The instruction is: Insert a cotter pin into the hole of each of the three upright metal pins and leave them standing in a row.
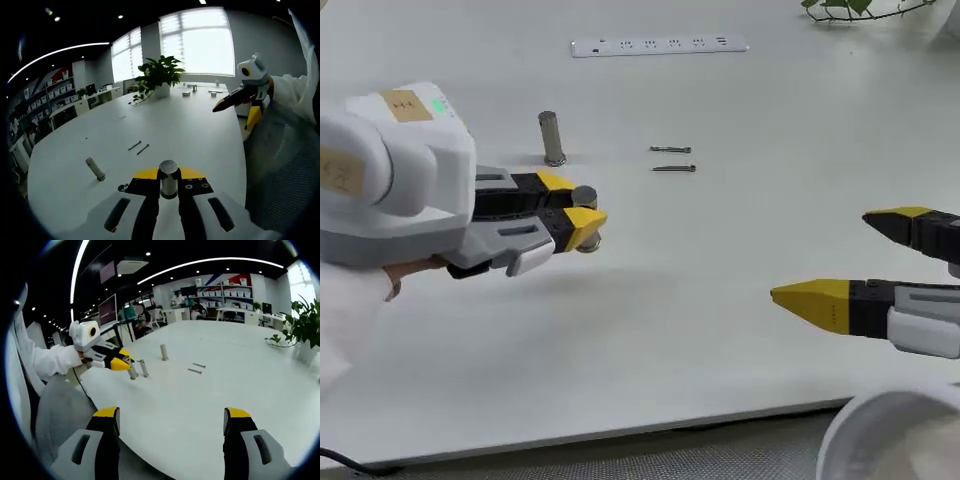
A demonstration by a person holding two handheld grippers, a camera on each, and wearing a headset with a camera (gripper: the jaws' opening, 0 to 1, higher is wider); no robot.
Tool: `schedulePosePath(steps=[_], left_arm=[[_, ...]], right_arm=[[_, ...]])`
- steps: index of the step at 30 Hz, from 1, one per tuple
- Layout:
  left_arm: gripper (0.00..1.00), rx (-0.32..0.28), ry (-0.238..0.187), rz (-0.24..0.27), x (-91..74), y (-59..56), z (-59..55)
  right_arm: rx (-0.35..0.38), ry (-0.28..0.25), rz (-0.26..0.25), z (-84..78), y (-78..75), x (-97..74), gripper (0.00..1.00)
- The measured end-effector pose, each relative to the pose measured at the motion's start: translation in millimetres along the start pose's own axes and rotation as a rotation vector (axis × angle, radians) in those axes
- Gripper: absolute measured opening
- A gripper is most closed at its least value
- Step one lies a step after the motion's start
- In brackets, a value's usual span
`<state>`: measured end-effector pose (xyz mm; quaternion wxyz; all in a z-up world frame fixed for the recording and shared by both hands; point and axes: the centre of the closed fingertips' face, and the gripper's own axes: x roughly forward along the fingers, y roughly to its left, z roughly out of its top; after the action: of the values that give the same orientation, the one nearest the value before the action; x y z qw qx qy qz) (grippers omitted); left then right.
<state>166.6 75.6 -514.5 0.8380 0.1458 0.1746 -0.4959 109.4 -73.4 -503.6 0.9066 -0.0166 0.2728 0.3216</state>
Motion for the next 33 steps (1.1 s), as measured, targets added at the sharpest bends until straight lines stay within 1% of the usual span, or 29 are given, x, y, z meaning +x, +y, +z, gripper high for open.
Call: schedulePosePath(steps=[4,7,9,10,11,13,16,18,22,24,27,29,30,33], left_arm=[[0.10,0.005,0.015,-0.040,9.3,-14.9,-9.5],[0.10,0.009,0.018,-0.042,12.9,-21.1,-14.8],[0.10,-0.010,0.015,-0.045,14.5,-22.5,-17.3],[0.10,-0.009,0.016,-0.047,15.2,-23.2,-18.5],[0.10,-0.024,0.016,-0.044,16.2,-24.0,-19.6],[0.10,0.001,0.019,-0.053,17.8,-27.3,-21.5],[0.10,0.013,0.023,-0.063,20.8,-29.8,-23.8],[0.10,0.032,0.023,-0.076,23.0,-32.5,-25.2],[0.10,0.033,0.025,-0.089,27.9,-34.5,-29.2],[0.10,0.021,0.023,-0.088,29.9,-34.4,-31.2],[0.10,0.036,0.025,-0.098,31.0,-35.8,-32.1],[0.10,0.035,0.028,-0.107,33.0,-37.4,-32.5],[0.10,0.044,0.026,-0.113,33.6,-38.8,-32.6],[0.10,0.040,0.023,-0.115,39.5,-39.6,-31.9]], right_arm=[[0.006,0.008,-0.015,-4.7,1.7,-5.0,0.83],[0.010,0.011,-0.022,-6.5,6.5,-8.1,0.83],[0.014,0.013,-0.026,-7.7,7.8,-10.2,0.83],[0.014,0.014,-0.027,-8.5,8.1,-11.1,0.83],[0.013,0.018,-0.031,-9.6,8.3,-12.1,0.83],[0.016,0.020,-0.038,-11.0,8.4,-14.1,0.83],[0.020,0.020,-0.045,-11.9,9.8,-16.9,0.83],[0.019,0.021,-0.050,-12.3,10.3,-18.6,0.83],[0.019,0.020,-0.061,-13.1,10.8,-23.1,0.83],[0.020,0.019,-0.068,-13.9,9.8,-25.6,0.83],[0.023,0.018,-0.077,-14.6,10.1,-27.9,0.83],[0.025,0.018,-0.080,-14.5,10.6,-28.6,0.83],[0.026,0.017,-0.082,-14.6,8.7,-29.0,0.83],[0.027,0.016,-0.084,-14.7,5.6,-29.7,0.83]])
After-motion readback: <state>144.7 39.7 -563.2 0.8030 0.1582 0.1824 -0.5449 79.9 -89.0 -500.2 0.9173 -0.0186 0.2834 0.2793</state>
